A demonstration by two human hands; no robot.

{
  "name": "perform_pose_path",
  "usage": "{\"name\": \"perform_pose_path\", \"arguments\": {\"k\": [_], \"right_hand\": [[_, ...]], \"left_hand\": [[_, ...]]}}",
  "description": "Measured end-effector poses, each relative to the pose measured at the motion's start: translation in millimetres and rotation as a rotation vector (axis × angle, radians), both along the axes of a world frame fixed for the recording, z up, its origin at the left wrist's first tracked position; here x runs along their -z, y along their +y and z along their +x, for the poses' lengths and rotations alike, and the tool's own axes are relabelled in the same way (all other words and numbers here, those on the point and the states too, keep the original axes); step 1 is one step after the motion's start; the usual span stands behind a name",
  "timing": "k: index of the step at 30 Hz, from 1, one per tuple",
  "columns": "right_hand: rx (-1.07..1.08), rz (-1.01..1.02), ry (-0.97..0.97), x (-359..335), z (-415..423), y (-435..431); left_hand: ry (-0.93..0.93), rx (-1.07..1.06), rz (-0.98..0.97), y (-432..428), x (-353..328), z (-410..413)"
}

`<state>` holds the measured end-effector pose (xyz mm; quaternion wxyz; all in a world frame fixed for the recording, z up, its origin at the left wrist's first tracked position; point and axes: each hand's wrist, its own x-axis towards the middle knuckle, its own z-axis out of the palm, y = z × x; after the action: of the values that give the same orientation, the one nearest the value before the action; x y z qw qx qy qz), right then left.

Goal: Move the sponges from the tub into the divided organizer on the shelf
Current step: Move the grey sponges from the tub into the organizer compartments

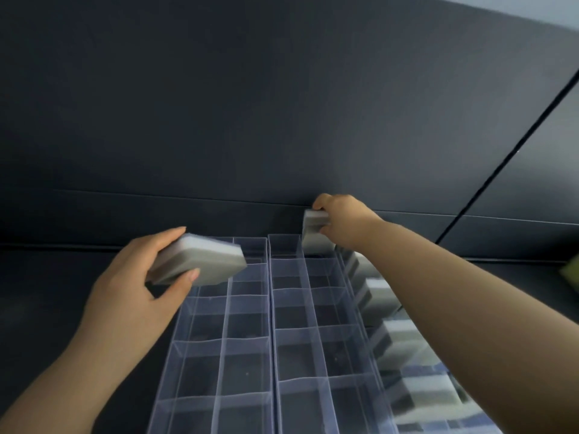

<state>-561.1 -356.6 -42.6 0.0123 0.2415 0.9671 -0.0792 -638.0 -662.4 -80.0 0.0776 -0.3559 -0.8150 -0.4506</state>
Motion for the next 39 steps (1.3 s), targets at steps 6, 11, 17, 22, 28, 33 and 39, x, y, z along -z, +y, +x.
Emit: {"name": "perform_pose_path", "arguments": {"k": [6, 11, 17, 22, 28, 33, 39], "right_hand": [[-0.007, 0.032, -0.128, -3.6, -6.8, -1.7], [-0.145, 0.349, -0.156, 1.9, -7.4, -3.5], [-0.178, 0.412, -0.162, 9.5, -11.5, -8.0], [-0.148, 0.355, -0.24, 18.0, -11.1, -5.2], [-0.178, 0.312, -0.207, 21.2, -7.7, 1.0], [-0.177, 0.255, -0.183, 22.7, -2.5, 4.8], [-0.153, 0.2, -0.149, 27.2, 0.9, 9.1]], "left_hand": [[0.026, -0.014, 0.024, -8.7, 0.6, -1.7], [0.024, -0.012, 0.005, -8.8, -2.5, -0.1], [0.026, 0.011, -0.018, -5.3, -7.3, -2.8], [0.027, 0.039, -0.025, 3.8, -6.4, -4.0], [0.018, 0.07, -0.074, 31.9, -12.3, -7.0], [0.038, 0.165, -0.151, 91.4, -18.7, -15.8], [0.094, 0.247, -0.337, 152.2, -7.5, -21.7]]}}
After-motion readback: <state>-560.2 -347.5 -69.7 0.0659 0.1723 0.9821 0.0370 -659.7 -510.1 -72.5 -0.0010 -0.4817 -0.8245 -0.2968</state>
